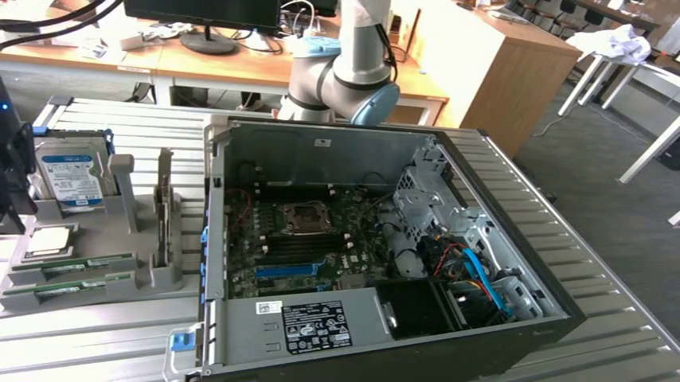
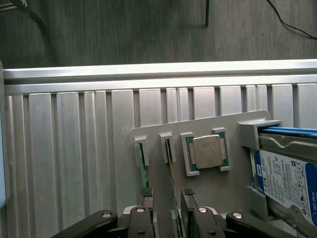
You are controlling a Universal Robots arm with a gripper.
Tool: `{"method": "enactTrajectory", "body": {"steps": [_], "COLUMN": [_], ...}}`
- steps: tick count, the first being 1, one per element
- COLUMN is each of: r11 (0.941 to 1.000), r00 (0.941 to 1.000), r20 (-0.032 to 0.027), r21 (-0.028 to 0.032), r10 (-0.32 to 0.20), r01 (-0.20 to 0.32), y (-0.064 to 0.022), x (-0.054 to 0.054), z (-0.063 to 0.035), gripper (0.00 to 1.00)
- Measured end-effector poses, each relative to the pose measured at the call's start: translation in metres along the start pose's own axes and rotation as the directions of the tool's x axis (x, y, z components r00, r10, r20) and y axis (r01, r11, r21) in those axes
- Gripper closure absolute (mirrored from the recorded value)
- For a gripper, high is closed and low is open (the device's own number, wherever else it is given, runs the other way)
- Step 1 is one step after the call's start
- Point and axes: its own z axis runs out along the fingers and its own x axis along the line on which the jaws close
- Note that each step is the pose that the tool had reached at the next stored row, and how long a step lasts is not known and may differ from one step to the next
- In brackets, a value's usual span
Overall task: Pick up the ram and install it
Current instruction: 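Pick up the ram and move it above insertion slot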
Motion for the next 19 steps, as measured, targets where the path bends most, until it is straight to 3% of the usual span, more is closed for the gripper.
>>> {"method": "enactTrajectory", "body": {"steps": [19], "r11": [1.0], "r00": [1.0], "r20": [0.0001], "r21": [0.0001], "r10": [0.0], "r01": [0.0], "y": [-0.0045], "x": [0.001], "z": [0.0113], "gripper": [0.64]}}
